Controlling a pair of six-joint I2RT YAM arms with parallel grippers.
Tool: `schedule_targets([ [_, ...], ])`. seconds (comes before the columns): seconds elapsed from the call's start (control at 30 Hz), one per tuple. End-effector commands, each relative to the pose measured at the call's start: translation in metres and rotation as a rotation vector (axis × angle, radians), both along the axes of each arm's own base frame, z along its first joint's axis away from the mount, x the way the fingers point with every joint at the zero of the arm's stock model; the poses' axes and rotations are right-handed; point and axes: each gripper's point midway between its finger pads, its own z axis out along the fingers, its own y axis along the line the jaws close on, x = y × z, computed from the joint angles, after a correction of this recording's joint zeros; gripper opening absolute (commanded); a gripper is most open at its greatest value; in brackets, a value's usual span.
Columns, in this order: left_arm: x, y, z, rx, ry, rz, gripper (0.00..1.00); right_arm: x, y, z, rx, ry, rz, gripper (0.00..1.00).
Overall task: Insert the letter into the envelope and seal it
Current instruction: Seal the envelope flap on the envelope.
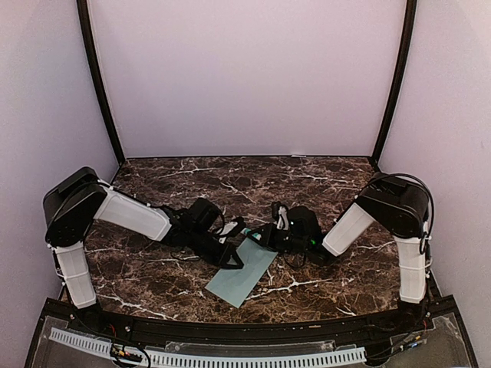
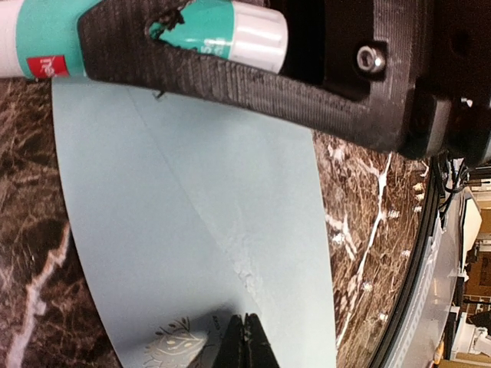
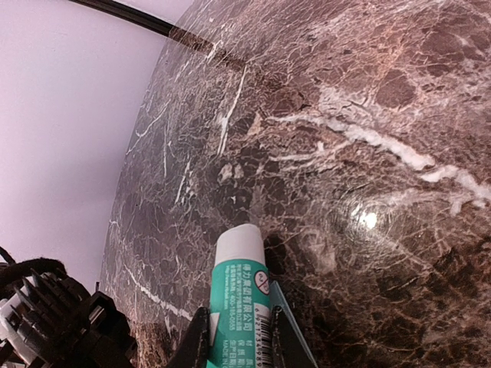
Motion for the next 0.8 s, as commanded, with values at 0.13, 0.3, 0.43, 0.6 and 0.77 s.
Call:
schedule_targets([
  [0.13,-0.022,0.025,-0.02,0.114,0.053,0.001,0.01,0.004,-0.005,-0.019,-0.03,0.029,-0.02,0.09],
  [0.3,-0.004,0.012,-0.016,0.096,0.007,0.024,0.01,0.004,-0.006,-0.019,-0.031,0.031,-0.022,0.09],
  [0.43,0.007,-0.001,-0.012,0.067,0.002,0.044,0.01,0.004,-0.007,-0.019,-0.033,0.031,-0.022,0.09],
  [0.6,0.018,-0.01,-0.012,0.054,-0.018,0.058,0.01,0.003,-0.007,-0.02,-0.033,0.035,-0.023,0.09],
  [0.77,0.028,-0.018,-0.011,0.045,-0.036,0.075,0.01,0.004,-0.008,-0.02,-0.033,0.035,-0.027,0.09],
])
